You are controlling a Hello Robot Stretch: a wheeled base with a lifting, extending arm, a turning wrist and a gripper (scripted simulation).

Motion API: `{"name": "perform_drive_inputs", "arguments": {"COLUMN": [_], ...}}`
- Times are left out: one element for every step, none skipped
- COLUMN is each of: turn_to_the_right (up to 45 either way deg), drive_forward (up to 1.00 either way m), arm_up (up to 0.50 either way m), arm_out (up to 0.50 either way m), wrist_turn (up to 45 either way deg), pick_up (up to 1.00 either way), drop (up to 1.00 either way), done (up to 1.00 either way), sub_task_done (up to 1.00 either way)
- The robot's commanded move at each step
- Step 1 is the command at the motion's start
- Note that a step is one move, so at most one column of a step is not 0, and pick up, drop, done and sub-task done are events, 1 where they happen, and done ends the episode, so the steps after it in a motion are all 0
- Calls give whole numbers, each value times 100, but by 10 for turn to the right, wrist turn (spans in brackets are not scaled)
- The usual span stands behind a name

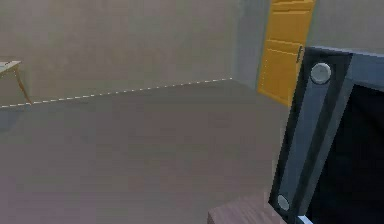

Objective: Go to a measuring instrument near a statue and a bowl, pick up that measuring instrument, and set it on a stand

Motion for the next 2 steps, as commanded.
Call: {"name": "perform_drive_inputs", "arguments": {"turn_to_the_right": [0,0], "drive_forward": [0,0], "arm_up": [0,0], "arm_out": [22,0], "wrist_turn": [0,450], "pick_up": [0,0], "drop": [0,0], "done": [0,0], "sub_task_done": [0,0]}}
